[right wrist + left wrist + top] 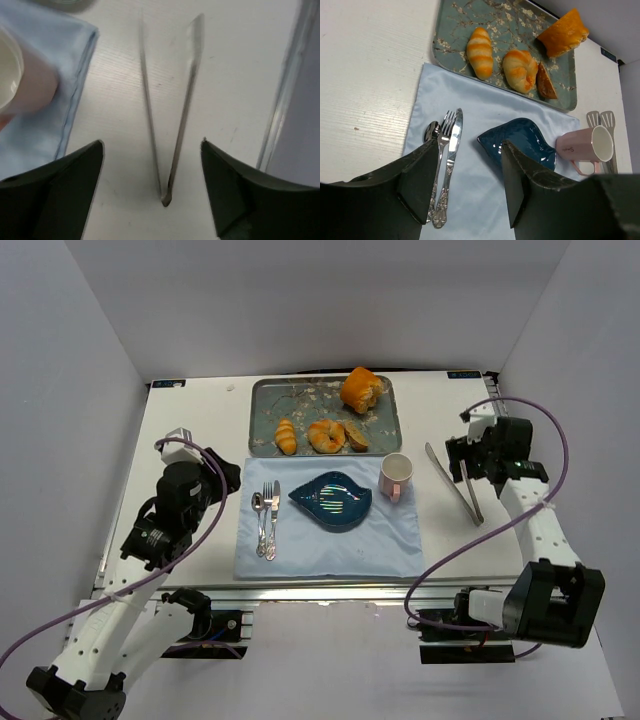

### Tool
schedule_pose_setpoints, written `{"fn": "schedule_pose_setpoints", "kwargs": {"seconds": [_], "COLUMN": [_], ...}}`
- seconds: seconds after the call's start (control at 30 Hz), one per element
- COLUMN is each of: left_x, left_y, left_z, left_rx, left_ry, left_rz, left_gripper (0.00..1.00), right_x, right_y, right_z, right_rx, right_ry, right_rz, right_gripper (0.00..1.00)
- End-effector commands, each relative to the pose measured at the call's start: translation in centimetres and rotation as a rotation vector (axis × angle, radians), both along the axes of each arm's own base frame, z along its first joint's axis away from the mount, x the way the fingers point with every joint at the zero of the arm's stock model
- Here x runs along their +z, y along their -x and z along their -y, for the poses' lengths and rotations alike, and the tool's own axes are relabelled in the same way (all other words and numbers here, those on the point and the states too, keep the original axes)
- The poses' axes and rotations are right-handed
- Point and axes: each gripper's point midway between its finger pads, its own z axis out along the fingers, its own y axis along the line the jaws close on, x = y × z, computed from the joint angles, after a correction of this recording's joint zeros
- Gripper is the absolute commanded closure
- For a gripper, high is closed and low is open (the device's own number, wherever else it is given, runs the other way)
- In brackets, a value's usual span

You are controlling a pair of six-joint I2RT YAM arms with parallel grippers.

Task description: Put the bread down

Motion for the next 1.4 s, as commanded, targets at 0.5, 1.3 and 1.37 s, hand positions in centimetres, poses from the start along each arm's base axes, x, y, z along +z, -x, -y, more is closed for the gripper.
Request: {"fn": "schedule_pose_setpoints", "kwargs": {"seconds": [0.5, 1.3, 1.37], "left_x": [-2.8, -4.8, -4.7], "left_y": [0.0, -2.0, -1.9], "left_z": [1.4, 2.2, 2.0], "left_rx": [-0.044, -0.072, -0.065], "left_ry": [0.077, 0.002, 0.0], "left_rz": [-0.01, -0.096, -0.095], "left_gripper": [0.39, 0.38, 0.38], "right_x": [-4.2, -15.2, -15.8], "right_y": [2.1, -2.1, -1.7], "right_z": [0.4, 4.1, 4.2], "right_rx": [0.45, 0.217, 0.207], "right_ry": [0.02, -0.005, 0.002], "right_rz": [-0.025, -0.351, -0.371], "right_gripper": [0.11, 0.25, 0.32]}}
